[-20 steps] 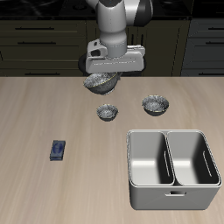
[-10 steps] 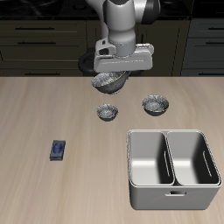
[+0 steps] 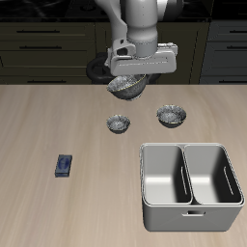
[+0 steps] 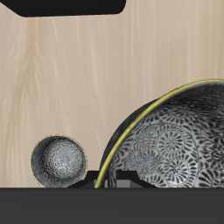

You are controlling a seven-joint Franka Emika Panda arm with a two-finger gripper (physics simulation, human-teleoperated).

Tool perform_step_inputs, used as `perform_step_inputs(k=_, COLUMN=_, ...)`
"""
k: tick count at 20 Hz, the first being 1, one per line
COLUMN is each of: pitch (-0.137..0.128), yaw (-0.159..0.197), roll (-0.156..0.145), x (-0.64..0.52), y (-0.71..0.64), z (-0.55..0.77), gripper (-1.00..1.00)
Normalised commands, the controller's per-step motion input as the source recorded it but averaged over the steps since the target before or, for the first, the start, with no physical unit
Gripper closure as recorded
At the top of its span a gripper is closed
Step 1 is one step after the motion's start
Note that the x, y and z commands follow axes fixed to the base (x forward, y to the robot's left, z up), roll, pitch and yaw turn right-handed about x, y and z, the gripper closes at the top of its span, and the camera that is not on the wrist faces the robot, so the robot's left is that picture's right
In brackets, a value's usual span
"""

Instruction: Place the largest bowl in the left side of the drainer

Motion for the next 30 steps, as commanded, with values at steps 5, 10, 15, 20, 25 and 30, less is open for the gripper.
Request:
perform_step_inputs(k=5, pitch=-0.028, yaw=0.009, roll=0.004, x=0.00, y=0.16, z=0.15, gripper=1.00)
perform_step_inputs(k=10, pitch=-0.002, yaw=0.007, roll=0.024, x=0.02, y=0.15, z=0.05, gripper=1.00)
perform_step_inputs(k=15, pitch=-0.005, yaw=-0.003, roll=0.006, x=0.05, y=0.12, z=0.05, gripper=1.00)
perform_step_inputs(k=20, pitch=0.002, yaw=0.000, roll=0.002, x=0.03, y=0.05, z=0.01, gripper=1.00)
perform_step_inputs(k=25, pitch=-0.018, yaw=-0.002, roll=-0.012, x=0.06, y=0.14, z=0.11, gripper=1.00)
perform_step_inputs(k=30, pitch=-0.022, yaw=0.004, roll=-0.015, x=0.08, y=0.08, z=0.15, gripper=1.00)
